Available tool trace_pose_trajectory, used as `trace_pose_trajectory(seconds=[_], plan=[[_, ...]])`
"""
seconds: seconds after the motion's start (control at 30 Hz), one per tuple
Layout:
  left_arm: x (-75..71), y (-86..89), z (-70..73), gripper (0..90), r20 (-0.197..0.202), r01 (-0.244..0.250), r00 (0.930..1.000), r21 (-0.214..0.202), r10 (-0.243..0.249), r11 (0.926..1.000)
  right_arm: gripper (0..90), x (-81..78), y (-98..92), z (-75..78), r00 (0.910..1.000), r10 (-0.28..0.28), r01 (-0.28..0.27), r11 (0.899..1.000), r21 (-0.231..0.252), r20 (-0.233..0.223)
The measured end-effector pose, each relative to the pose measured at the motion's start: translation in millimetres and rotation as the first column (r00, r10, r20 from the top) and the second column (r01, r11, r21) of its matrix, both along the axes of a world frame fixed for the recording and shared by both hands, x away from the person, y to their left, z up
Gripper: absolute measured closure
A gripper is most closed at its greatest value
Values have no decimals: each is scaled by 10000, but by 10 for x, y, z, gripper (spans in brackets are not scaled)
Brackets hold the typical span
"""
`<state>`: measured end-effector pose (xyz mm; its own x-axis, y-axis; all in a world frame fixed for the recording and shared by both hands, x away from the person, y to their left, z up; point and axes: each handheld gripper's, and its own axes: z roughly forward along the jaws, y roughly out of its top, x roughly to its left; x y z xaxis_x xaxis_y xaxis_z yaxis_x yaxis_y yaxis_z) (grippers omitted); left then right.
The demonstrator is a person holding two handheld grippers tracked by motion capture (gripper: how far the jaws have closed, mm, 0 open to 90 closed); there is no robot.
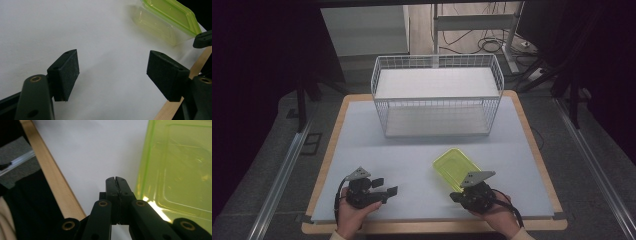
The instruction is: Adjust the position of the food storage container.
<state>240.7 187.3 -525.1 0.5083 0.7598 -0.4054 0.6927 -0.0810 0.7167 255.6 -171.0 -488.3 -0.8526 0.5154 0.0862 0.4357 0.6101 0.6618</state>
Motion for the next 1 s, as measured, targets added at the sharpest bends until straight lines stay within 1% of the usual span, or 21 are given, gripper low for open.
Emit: trace_pose_trajectory(seconds=[0.07,0.13,0.4,0.67,0.83,1.0], plan=[[0,2,-1,259,1,0,10000,-7,0,10000,895,13,-16,-13,9999,-121,121,9998,-128,31],[-1,4,-1,259,-4,7,10000,-6,-7,10000,896,23,-31,-17,9999,-137,136,9999,-52,-32],[-2,2,-4,259,-7,23,10000,5,-23,10000,896,14,-72,-9,9999,-129,130,9997,-204,42],[-3,1,-7,259,-28,42,10000,22,-42,10000,895,25,-143,4,9994,-334,335,9990,-282,17],[-3,2,-9,259,-34,42,10000,15,-42,10000,896,29,-219,13,9989,-471,470,9984,-315,-38],[-6,-1,-6,258,-38,40,10000,-9,-40,10000,896,39,-314,23,9976,-690,692,9967,-415,83]])
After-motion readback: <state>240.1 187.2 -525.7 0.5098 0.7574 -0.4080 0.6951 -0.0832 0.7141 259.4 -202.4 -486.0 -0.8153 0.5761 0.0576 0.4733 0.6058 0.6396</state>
